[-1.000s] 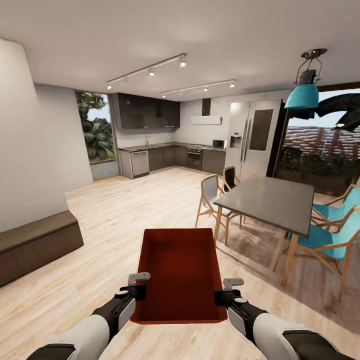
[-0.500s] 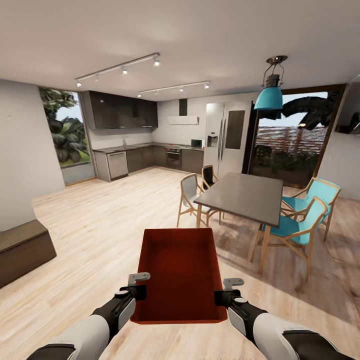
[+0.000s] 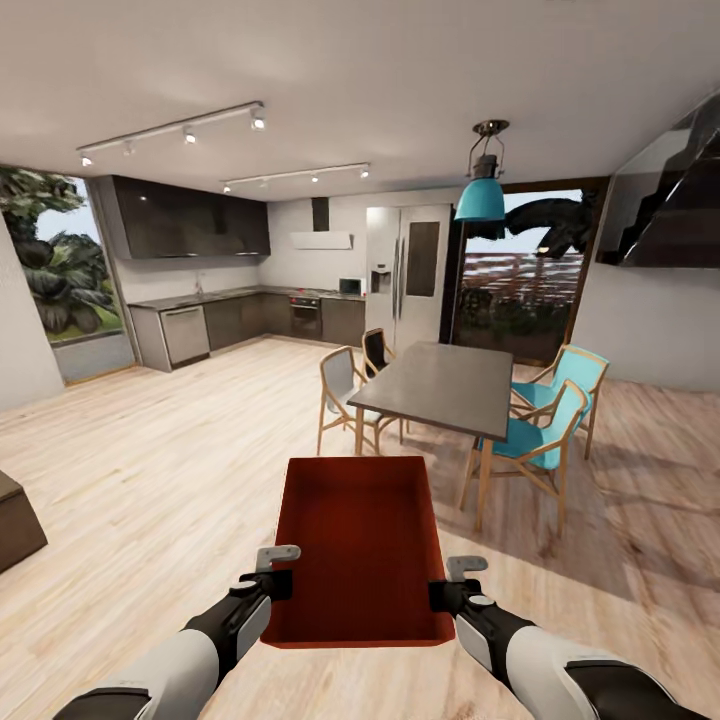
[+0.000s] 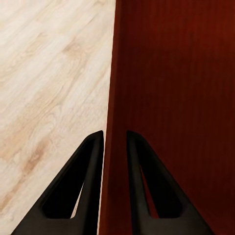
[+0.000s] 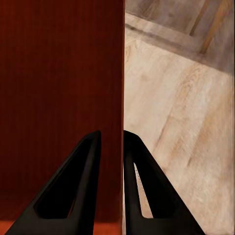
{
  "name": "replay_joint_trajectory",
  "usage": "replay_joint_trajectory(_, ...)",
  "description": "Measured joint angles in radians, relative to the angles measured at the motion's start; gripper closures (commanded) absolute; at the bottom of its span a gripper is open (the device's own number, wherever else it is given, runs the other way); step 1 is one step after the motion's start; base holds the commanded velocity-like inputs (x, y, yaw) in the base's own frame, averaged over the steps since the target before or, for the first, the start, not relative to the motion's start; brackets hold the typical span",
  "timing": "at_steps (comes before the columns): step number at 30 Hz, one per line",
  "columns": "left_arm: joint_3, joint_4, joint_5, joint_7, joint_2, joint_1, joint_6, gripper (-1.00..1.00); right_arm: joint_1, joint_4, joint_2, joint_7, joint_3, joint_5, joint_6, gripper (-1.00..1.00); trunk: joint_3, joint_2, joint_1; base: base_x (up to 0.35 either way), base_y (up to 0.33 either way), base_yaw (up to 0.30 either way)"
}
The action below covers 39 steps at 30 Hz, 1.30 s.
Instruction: Move the two storage containers from the living room to the garage. In the garage, place one container on the floor and stack the other container on top of it (either order is fine).
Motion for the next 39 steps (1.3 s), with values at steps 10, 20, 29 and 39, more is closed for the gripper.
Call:
replay_joint_trajectory(10, 0.0, 0.0, 0.0, -0.001, 0.0, 0.0, 0.0, 1.0, 0.0, 0.0, 0.0, 0.0, 0.0, 0.0, 0.0, 1.0, 0.0, 0.0, 0.0, 0.0, 0.0, -0.292)
replay_joint_trajectory(20, 0.0, -0.001, 0.0, 0.0, 0.0, 0.0, 0.0, 1.0, 0.0, 0.0, 0.0, 0.0, 0.0, 0.0, 0.0, 1.0, 0.0, 0.0, 0.0, 0.0, 0.0, -0.292)
replay_joint_trajectory(29, 0.0, 0.0, 0.002, 0.0, 0.0, 0.001, -0.002, 1.0, 0.0, 0.0, 0.0, 0.0, 0.001, 0.0, 0.0, 1.0, 0.0, 0.0, 0.0, 0.0, 0.0, -0.292)
replay_joint_trajectory(39, 0.0, 0.0, 0.002, -0.001, 0.001, 0.001, -0.002, 1.0, 0.0, 0.0, 0.001, -0.001, 0.001, 0.0, 0.0, 1.0, 0.0, 0.0, 0.0, 0.0, 0.0, -0.292)
